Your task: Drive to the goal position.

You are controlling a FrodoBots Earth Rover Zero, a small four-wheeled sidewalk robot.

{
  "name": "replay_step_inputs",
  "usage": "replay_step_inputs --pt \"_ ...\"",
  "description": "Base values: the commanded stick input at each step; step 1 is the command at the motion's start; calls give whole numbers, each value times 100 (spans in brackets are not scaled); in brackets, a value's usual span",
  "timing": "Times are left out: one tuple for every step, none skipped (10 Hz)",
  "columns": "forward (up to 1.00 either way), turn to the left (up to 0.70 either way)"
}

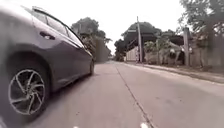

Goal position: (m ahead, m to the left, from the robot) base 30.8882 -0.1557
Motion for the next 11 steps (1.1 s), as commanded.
replay_step_inputs --pt "70 0" --pt "70 0" --pt "70 0" --pt "70 0" --pt "70 0" --pt "70 0" --pt "70 0" --pt "70 0" --pt "70 0" --pt "70 0" --pt "70 0"
